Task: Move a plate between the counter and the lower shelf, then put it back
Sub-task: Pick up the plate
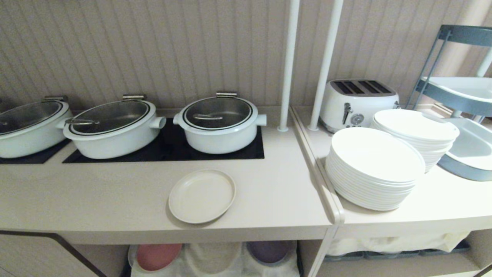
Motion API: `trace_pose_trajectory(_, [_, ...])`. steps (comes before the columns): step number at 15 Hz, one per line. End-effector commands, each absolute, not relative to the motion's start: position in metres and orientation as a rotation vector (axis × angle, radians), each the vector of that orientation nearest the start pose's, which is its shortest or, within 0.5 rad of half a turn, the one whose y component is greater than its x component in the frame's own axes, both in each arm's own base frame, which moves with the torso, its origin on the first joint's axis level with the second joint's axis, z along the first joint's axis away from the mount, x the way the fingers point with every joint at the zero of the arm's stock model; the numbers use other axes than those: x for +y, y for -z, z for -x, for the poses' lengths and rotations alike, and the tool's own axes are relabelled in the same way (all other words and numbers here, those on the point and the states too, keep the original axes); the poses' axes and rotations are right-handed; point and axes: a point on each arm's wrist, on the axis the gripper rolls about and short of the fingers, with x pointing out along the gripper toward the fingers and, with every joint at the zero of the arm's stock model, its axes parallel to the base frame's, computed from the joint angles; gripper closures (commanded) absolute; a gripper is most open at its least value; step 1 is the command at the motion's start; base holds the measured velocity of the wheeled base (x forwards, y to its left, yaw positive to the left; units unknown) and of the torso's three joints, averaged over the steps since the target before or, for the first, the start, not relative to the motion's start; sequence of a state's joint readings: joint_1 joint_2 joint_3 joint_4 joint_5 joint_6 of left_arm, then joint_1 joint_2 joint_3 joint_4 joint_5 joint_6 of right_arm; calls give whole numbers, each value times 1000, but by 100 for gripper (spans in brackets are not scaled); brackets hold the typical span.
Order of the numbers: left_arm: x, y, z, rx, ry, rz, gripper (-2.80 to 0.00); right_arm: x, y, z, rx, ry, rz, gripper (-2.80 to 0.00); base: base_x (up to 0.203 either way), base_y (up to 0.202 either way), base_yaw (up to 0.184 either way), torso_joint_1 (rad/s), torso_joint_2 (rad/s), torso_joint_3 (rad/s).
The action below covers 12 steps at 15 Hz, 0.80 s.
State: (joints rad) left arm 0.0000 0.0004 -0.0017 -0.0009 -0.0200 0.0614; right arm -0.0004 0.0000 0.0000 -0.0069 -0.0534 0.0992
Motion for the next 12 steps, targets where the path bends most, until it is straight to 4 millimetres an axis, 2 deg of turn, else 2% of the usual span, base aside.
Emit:
trace_pose_trajectory(1, [0, -76, 23, -2, 20, -61, 0, -1, -76, 23, -8, 53, -100, 0, 0, 0, 0, 0, 0, 0])
trace_pose_trajectory(12, [-1, -78, 24, -10, 34, -108, 0, -1, -76, 23, -10, 53, -100, 0, 0, 0, 0, 0, 0, 0])
